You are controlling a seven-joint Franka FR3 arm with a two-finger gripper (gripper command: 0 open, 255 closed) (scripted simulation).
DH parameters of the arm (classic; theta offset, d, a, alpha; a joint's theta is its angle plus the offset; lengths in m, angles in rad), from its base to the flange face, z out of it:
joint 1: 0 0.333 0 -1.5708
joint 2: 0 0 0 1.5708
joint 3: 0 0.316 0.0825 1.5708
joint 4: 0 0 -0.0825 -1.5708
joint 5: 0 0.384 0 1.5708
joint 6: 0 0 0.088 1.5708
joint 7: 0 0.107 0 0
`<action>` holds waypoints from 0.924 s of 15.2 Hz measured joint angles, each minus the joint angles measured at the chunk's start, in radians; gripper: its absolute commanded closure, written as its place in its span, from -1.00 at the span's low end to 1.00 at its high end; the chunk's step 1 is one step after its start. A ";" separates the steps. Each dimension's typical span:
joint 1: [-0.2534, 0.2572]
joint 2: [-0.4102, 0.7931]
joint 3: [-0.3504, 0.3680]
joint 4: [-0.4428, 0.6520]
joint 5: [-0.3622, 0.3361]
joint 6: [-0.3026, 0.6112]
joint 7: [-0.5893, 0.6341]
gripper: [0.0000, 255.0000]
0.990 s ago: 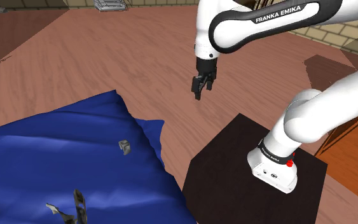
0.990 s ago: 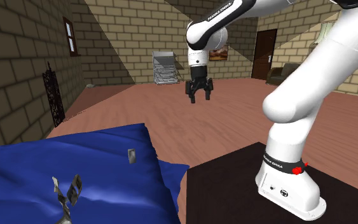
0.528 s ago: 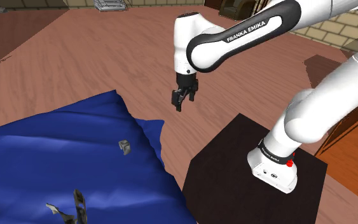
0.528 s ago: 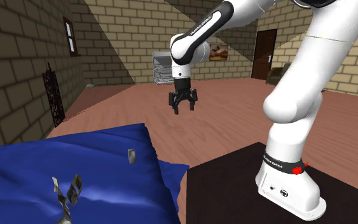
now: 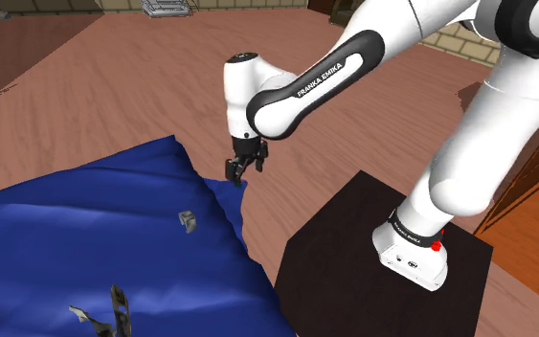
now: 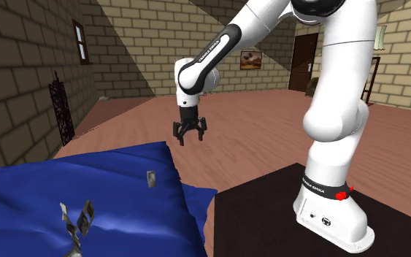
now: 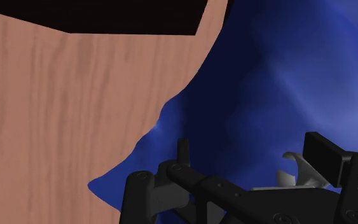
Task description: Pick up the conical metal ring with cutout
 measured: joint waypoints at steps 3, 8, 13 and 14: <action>0.030 0.109 0.004 0.077 -0.058 0.031 0.074 -1.00; 0.105 0.310 -0.016 0.241 -0.157 0.066 0.189 -1.00; 0.190 0.499 -0.053 0.423 -0.227 0.076 0.270 -1.00; 0.206 0.538 -0.061 0.469 -0.237 0.070 0.279 -1.00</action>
